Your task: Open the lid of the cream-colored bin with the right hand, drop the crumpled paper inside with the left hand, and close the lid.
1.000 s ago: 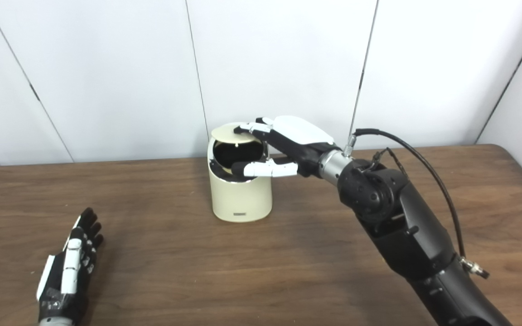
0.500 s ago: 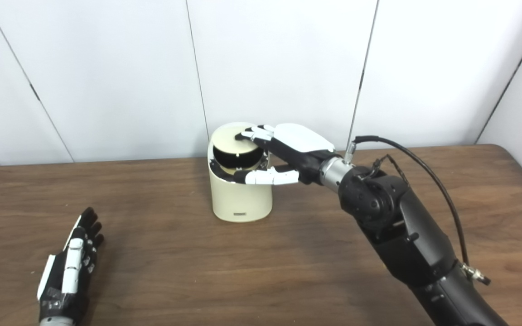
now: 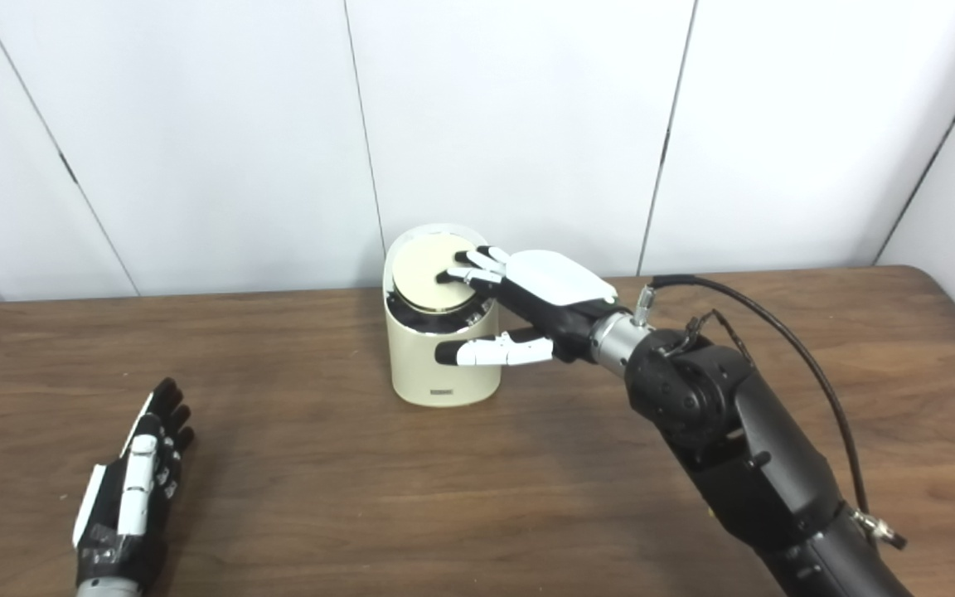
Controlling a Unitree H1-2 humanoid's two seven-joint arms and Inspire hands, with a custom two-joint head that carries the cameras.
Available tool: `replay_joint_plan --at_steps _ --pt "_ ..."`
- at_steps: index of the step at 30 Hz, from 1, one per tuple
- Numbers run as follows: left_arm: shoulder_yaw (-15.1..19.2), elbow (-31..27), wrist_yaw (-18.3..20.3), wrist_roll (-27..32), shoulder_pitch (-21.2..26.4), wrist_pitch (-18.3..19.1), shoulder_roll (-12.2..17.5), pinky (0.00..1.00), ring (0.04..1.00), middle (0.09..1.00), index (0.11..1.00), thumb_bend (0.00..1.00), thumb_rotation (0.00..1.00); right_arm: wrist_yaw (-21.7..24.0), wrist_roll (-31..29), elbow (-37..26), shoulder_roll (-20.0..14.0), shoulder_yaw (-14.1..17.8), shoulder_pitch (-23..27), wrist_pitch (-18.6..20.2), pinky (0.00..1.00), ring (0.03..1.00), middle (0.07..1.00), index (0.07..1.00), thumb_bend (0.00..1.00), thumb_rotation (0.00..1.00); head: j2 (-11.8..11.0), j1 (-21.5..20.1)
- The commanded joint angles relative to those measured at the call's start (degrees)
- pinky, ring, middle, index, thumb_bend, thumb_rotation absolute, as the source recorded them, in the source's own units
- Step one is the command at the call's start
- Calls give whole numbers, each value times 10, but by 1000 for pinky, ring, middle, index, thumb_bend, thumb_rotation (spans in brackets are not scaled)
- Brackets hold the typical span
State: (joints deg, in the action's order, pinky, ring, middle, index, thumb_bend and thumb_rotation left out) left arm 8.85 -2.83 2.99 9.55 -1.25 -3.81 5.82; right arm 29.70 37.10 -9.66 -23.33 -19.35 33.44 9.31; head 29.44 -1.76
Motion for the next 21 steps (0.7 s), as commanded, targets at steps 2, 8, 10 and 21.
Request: replay_joint_plan --at_steps 2,8,10,21 --pt "-7 8 1 3 -8 -15 -13 1000 1000 1000 996 511 890 -7 5 -11 -10 1 8 -20 1000 1000 1000 897 632 1000 1 0" --pt "-7 11 2 4 -7 -18 -13 1000 1000 1000 992 521 884 -14 27 -19 -10 -4 -5 -35 983 1000 1000 894 623 998 3 1" --pt "-7 11 3 5 -7 -18 -13 1000 1000 1000 992 519 886 -15 31 -21 -10 -5 -8 -40 976 1000 1000 898 624 1000 3 1" --pt "-7 11 2 1 -7 -21 -13 1000 1000 1000 996 520 902 -14 50 -19 -11 -9 -19 -63 999 1000 1000 897 643 1000 8 1"
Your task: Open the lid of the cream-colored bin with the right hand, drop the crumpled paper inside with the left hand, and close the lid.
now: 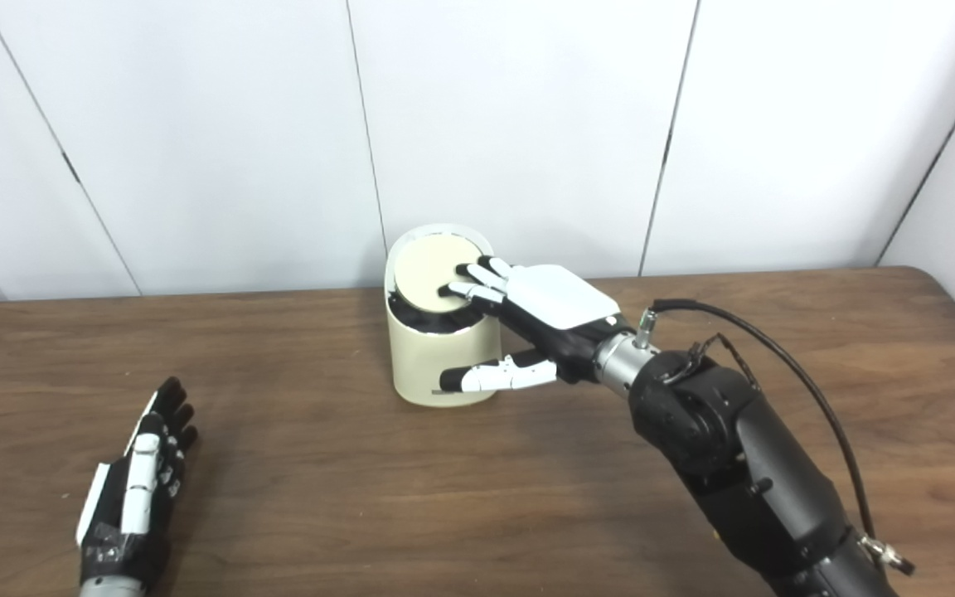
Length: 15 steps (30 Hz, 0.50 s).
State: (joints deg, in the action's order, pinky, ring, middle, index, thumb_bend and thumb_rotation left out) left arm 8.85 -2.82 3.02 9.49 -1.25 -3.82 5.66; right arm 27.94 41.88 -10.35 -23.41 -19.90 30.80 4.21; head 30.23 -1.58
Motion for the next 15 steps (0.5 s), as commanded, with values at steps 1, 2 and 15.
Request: replay_joint_plan --at_steps 1,2,15 --pt "-7 11 2 2 -7 -21 -11 1000 1000 1000 996 522 899 5 3 -12 -10 -4 7 -12 1000 1000 1000 895 646 1000 0 -1" --pt "-7 10 1 0 -7 -20 -11 1000 1000 1000 995 526 898 7 4 -12 -10 -4 7 -12 1000 1000 1000 894 648 1000 0 -1" --pt "-6 7 -1 2 -7 -17 -13 1000 1000 1000 994 544 908 16 -1 7 -8 -2 8 1 979 1000 1000 887 652 1000 6 0"
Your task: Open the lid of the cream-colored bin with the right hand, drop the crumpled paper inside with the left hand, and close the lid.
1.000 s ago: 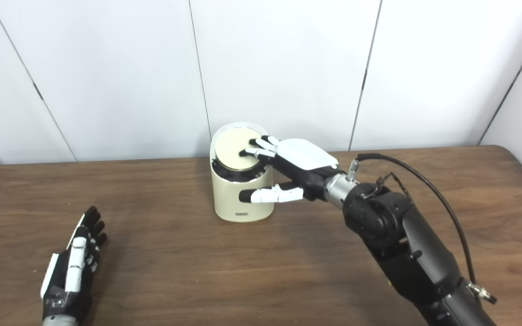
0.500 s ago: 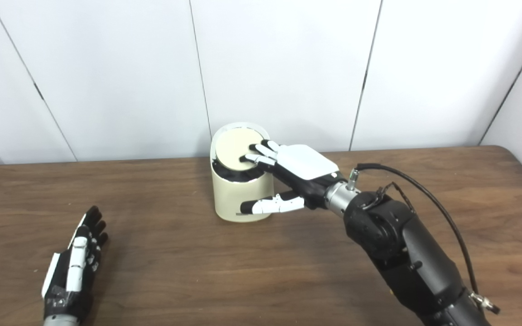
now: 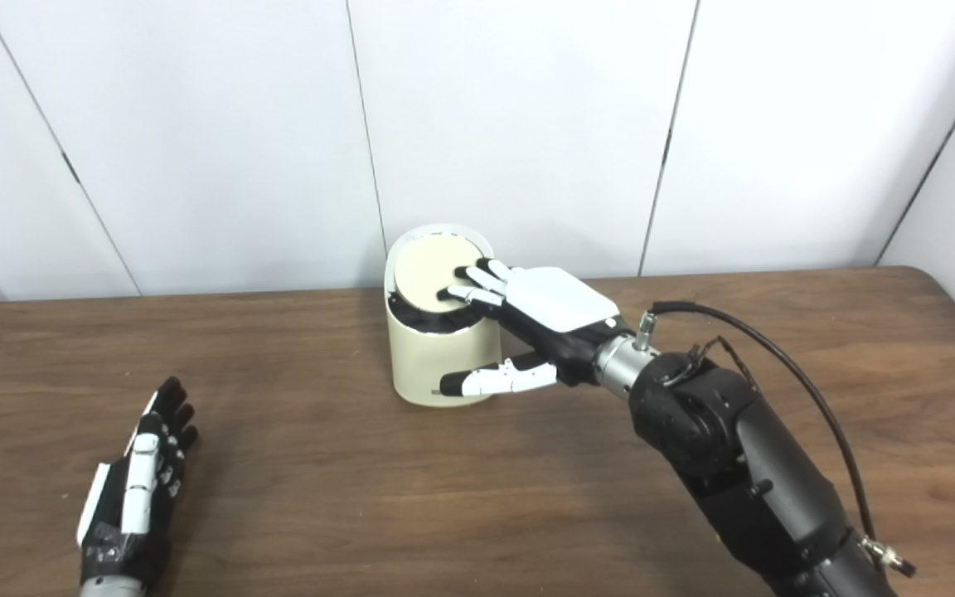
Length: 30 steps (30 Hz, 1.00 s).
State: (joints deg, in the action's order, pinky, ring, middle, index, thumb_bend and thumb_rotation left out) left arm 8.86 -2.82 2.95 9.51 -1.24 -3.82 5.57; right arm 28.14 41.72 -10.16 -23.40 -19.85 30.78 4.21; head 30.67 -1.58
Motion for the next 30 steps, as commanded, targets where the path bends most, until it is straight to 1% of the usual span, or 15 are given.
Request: replay_joint_plan --at_steps 1,10,19,30 --pt "-6 7 0 1 -7 -18 -12 1000 1000 1000 994 552 907 15 1 6 -9 -3 8 1 979 1000 1000 887 655 1000 2 0" --pt "-5 2 -4 0 -7 -11 -12 1000 1000 1000 988 554 922 30 1 20 -10 -8 14 11 1000 1000 1000 899 673 1000 4 0" --pt "-5 -2 -4 3 -6 -6 -12 1000 1000 1000 993 563 911 46 5 23 -14 -12 16 18 1000 1000 1000 906 675 1000 4 0" --pt "-5 1 -5 -1 -5 -9 -11 1000 1000 1000 993 558 928 62 8 22 -18 -22 20 31 1000 1000 1000 911 677 1000 6 1"
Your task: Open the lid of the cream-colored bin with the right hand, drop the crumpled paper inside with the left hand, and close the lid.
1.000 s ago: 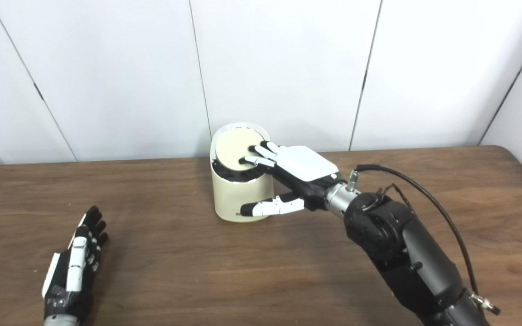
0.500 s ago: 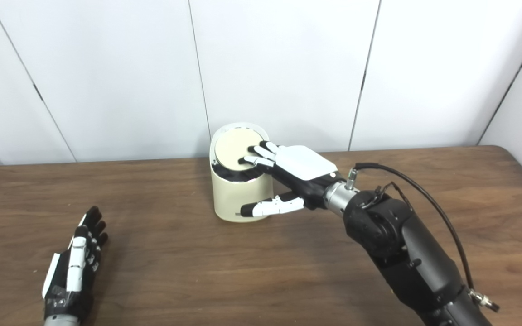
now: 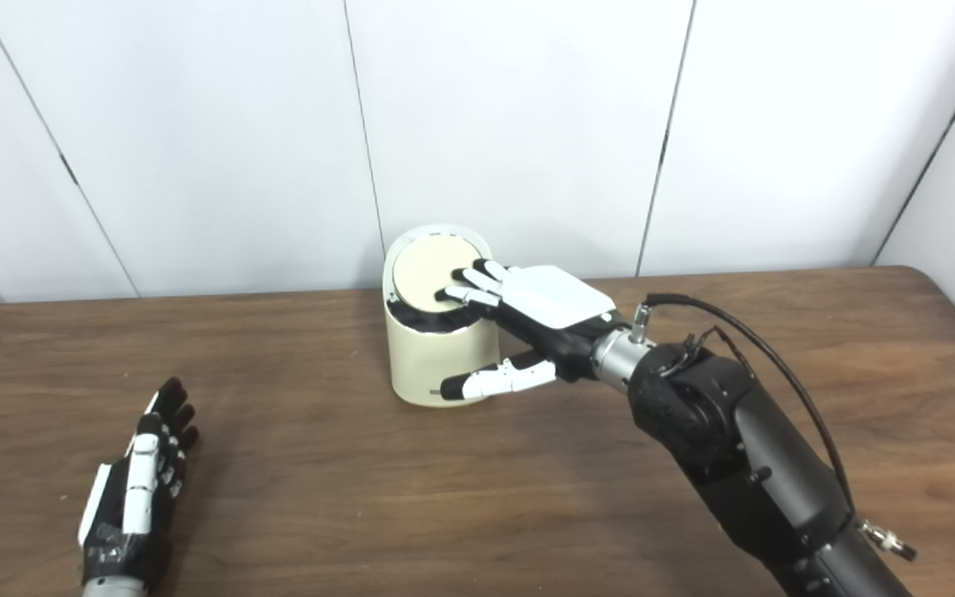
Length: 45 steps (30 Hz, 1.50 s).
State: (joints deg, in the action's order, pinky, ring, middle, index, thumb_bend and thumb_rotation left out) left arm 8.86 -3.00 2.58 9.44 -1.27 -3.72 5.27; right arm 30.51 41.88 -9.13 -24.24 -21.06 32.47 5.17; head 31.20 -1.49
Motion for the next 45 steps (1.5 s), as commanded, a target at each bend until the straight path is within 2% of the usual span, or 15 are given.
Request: replay_joint_plan --at_steps 1,4,13,20,25,33,45 --pt "-5 2 -2 1 -4 -9 -9 1000 1000 1000 992 561 924 39 5 12 -10 -9 3 23 1000 1000 1000 911 678 1000 0 -1" --pt "-5 3 1 3 -4 -10 -9 1000 1000 1000 993 561 919 35 1 11 -9 -6 2 23 1000 1000 1000 913 676 1000 0 0" --pt "-7 11 5 3 -4 -20 -9 1000 1000 1000 1000 557 920 -22 -9 -4 1 19 -2 3 971 1000 1000 939 634 1000 -1 0" --pt "-7 13 6 4 -4 -21 -10 1000 1000 1000 999 538 922 -48 -11 -23 7 37 1 -8 972 1000 1000 955 627 1000 -2 1" --pt "-6 16 6 4 -3 -23 -11 1000 1000 1000 996 548 903 -41 -8 -48 14 53 3 8 1000 1000 1000 954 627 1000 -2 1" --pt "-6 17 6 5 -3 -23 -10 1000 1000 1000 996 541 911 -29 0 -71 15 59 3 34 1000 1000 1000 951 582 1000 -1 1" --pt "-7 11 5 4 -3 -19 -12 1000 1000 1000 998 544 914 -28 -8 -53 7 56 -1 19 987 1000 1000 927 636 1000 2 1"
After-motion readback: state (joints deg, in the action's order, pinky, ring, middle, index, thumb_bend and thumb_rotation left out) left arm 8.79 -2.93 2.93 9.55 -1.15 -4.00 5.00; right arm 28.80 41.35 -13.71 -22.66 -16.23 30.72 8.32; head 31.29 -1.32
